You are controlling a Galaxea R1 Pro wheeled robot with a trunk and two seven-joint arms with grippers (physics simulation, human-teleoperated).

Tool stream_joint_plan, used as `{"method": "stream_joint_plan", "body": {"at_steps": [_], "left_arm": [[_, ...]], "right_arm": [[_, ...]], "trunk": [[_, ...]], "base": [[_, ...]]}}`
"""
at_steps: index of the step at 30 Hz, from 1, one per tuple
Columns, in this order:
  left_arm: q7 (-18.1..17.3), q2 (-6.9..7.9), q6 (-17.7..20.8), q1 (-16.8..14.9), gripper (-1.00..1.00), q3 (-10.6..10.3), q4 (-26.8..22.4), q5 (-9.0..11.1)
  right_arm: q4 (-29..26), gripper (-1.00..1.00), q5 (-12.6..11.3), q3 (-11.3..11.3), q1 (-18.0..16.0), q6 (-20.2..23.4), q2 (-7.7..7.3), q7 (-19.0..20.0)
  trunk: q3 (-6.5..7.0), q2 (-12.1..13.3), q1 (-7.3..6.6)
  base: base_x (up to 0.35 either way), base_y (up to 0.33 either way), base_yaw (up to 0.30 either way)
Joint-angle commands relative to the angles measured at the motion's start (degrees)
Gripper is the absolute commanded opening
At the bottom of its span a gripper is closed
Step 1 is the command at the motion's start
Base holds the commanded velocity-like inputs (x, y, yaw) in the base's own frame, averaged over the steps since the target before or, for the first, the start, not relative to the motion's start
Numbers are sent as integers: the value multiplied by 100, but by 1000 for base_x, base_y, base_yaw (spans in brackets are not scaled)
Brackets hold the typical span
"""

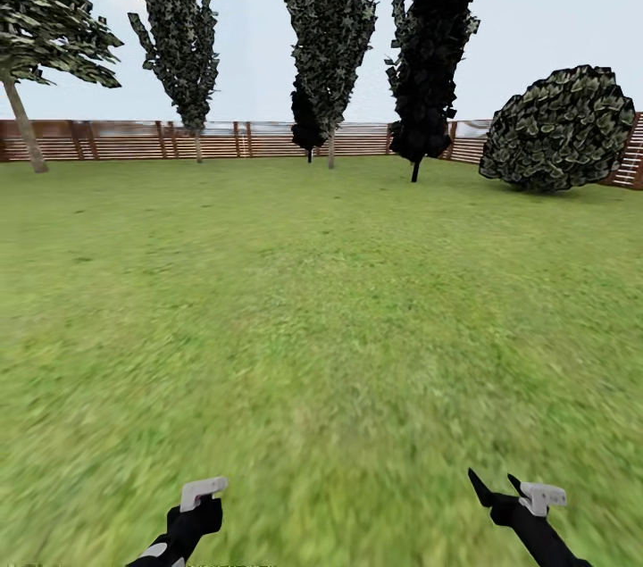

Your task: In the garden, pick up the pesticide atomizer on the floor and spray pesticide onto both trees until each tree trunk is fully covered.

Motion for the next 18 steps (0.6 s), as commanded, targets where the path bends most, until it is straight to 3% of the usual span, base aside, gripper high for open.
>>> {"method": "stream_joint_plan", "body": {"at_steps": [1,18], "left_arm": [[0,0,0,1,-100,0,0,0],[2,0,0,1,-100,0,0,0]], "right_arm": [[0,100,0,0,0,0,3,-1],[0,100,0,1,1,-1,11,-3]], "trunk": [[0,0,0],[0,0,0]], "base": [[0,0,247],[0,0,286]]}}
